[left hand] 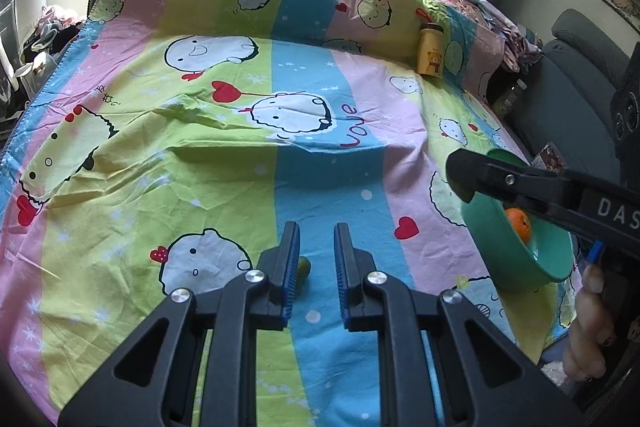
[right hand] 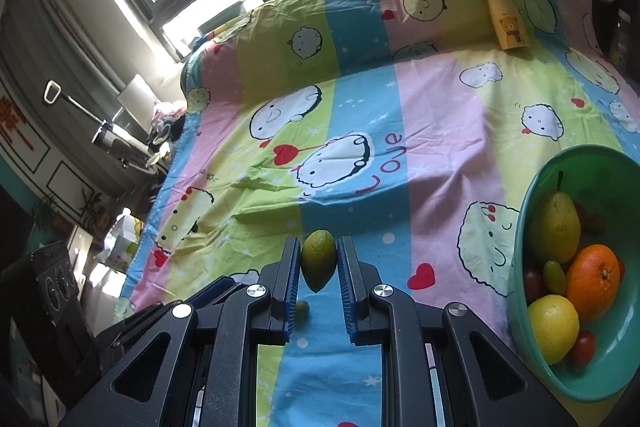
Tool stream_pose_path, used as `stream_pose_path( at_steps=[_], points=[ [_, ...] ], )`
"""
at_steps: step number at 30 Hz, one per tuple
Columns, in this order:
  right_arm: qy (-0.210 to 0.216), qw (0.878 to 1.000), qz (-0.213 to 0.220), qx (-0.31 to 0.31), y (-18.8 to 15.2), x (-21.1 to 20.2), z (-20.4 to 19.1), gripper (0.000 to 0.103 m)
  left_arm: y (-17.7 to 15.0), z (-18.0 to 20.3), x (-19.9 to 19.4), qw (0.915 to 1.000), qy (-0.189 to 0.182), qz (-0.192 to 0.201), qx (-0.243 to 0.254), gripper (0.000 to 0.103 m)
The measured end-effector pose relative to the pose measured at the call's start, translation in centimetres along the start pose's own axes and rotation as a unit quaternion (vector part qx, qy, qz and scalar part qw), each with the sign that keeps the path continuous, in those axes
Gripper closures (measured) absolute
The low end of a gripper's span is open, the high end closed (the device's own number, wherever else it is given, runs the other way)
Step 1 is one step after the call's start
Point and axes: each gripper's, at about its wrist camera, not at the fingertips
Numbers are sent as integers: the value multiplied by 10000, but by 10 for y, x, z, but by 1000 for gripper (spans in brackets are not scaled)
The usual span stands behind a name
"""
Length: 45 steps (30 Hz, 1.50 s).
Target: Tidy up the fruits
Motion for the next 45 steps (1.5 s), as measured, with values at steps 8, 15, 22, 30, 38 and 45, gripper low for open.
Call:
stream_pose_path(
  at_steps=[8, 15, 22, 30, 38, 45],
  points=[
    [30, 10000, 9, 92, 2, -1, 7, 83, 0, 7, 41, 9984, 183, -419, 324, 88],
    [46, 10000, -4, 80, 1, -1, 7, 83, 6, -2, 59, 9981, 334, -472, 213, 85],
    [47, 9999, 19, 127, 2, -3, 10, 83, 6, -17, 70, 9954, 707, -639, -30, 85],
    [42, 9999, 39, 162, 3, -6, 13, 83, 12, -35, 41, 9971, 608, -281, -353, 64],
    [64, 9998, 37, 168, 4, -7, 13, 83, 10, -34, 51, 9956, 884, -303, -96, 59],
    [33, 9998, 37, 173, 4, -7, 13, 83, 5, -1, 55, 9976, 585, -330, 138, 59]
  ],
)
Point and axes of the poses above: each gripper's, at about its wrist camera, not at the fingertips, and x roughly the way its jaws point, z to its right, y to its top, and after that the axes turned 14 degrees about y, right-handed
